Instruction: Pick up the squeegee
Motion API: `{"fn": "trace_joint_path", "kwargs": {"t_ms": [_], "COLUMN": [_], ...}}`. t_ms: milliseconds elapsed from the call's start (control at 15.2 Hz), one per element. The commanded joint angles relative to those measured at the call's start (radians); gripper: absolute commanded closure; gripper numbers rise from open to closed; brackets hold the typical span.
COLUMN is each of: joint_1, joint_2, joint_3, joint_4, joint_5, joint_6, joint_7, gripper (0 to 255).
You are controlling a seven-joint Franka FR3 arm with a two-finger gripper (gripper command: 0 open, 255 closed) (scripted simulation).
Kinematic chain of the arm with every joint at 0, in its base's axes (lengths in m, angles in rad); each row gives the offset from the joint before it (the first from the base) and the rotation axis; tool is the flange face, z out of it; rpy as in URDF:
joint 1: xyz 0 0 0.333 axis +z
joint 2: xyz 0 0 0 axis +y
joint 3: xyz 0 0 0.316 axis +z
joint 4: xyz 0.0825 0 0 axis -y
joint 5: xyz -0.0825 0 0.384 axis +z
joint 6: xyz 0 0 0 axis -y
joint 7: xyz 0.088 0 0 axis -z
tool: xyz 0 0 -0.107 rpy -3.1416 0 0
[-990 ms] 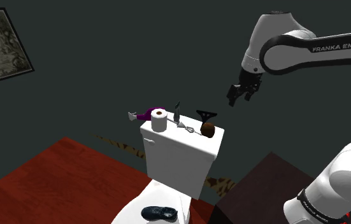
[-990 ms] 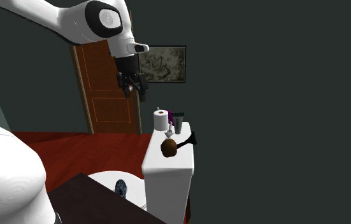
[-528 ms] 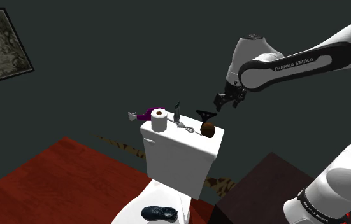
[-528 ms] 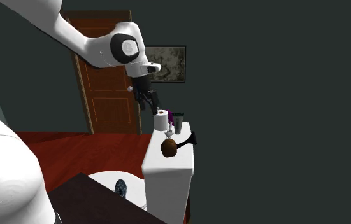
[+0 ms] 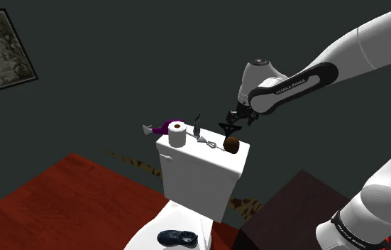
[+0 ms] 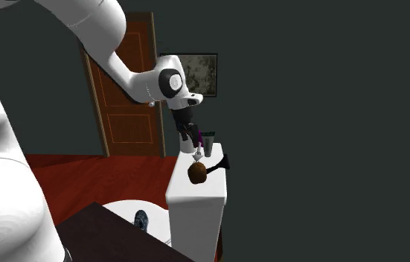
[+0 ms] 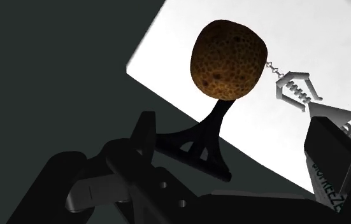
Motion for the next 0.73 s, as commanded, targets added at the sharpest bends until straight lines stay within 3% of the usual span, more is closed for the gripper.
{"fn": "trace_joint_path", "kwargs": {"t_ms": [0, 330, 660], "joint_1": [-0.008, -0.002, 0.023], "joint_2": [0.081, 0.273, 0.459], "joint_3": [-0.003, -0.047, -0.111], "joint_4": [0.037, 0.159, 0.307], "joint_5": [-0.052, -0.166, -0.232], "joint_6": [0.043, 0.111, 0.153], "joint_7": [0.076, 0.236, 0.359], "gripper": [0, 0, 0]}}
